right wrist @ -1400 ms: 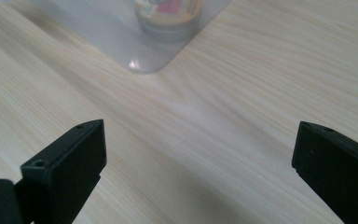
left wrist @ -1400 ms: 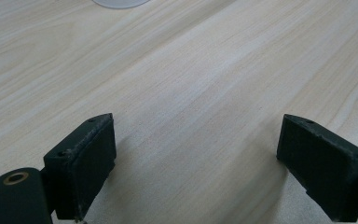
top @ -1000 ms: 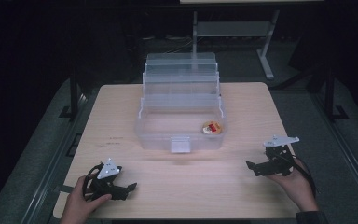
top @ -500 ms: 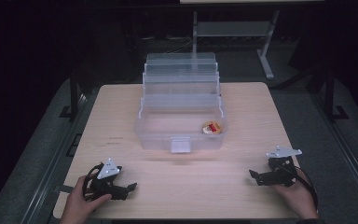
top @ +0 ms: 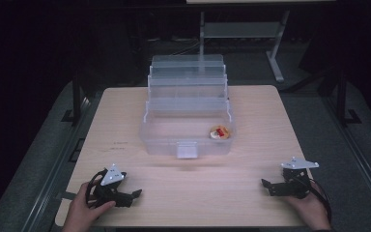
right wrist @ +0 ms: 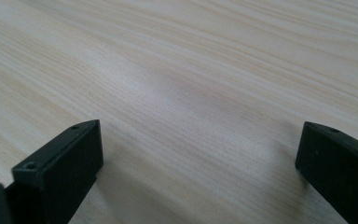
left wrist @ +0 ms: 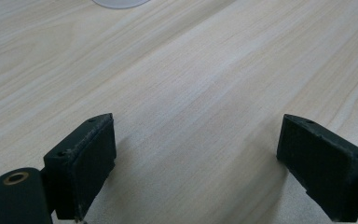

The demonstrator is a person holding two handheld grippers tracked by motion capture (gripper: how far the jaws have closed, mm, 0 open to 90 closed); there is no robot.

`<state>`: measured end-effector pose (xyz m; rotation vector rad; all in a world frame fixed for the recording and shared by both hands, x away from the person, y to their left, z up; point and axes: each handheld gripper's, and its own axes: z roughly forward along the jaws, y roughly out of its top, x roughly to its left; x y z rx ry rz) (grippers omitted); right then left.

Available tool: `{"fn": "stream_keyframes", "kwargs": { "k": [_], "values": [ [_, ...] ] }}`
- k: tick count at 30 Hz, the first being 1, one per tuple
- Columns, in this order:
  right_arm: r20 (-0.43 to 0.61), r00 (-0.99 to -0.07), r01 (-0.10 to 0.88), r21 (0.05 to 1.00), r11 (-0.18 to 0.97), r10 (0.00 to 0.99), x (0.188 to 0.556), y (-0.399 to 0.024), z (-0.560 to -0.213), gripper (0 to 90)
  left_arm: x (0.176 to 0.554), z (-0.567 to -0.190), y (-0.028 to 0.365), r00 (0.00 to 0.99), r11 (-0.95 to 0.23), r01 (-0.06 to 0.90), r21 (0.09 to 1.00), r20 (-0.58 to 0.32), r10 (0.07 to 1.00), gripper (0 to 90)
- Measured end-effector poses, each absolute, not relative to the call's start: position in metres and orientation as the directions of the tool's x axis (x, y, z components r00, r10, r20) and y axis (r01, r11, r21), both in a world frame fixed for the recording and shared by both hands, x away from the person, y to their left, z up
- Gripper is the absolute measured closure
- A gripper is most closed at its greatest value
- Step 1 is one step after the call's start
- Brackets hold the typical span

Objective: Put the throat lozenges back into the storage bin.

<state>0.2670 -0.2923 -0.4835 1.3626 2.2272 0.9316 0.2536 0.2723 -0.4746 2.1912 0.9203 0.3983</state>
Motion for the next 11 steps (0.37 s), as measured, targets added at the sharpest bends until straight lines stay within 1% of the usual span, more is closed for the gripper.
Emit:
{"fn": "stream_keyframes", "kwargs": {
  "k": [11],
  "values": [
    [0.027,-0.466,0.641,0.699,0.316,0.885,0.2669,-0.2924,-0.4835,0.3,0.2536,-0.4746,0.2722,0.698,-0.49,0.495,0.718,0.007,0.716,10.8]
  ]
}}
